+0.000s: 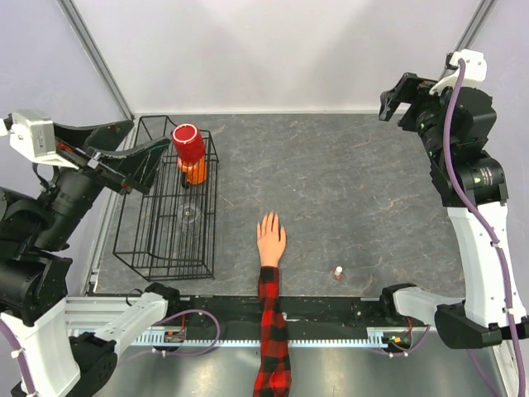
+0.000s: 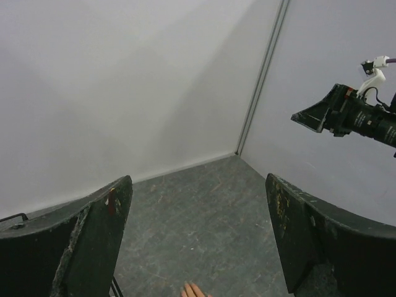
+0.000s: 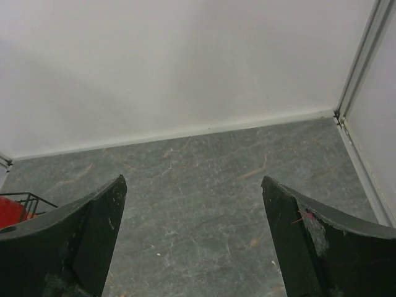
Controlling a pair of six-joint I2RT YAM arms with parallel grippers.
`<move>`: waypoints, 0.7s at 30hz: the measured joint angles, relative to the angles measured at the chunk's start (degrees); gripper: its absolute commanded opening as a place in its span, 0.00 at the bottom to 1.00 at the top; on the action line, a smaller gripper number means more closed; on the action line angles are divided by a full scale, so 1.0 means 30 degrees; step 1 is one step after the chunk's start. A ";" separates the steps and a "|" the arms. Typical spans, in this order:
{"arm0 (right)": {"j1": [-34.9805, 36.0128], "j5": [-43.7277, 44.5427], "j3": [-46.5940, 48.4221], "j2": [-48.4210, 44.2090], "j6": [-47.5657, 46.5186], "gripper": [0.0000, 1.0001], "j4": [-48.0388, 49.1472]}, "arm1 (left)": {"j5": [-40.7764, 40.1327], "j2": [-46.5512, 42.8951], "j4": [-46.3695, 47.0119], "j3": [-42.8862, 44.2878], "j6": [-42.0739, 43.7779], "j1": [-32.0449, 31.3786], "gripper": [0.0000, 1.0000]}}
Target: Paint the nails
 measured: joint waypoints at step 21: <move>0.6892 0.2725 -0.8721 0.2725 0.3614 0.94 -0.2834 | 0.3803 -0.1093 0.1894 -0.7118 -0.0255 0.0000 0.94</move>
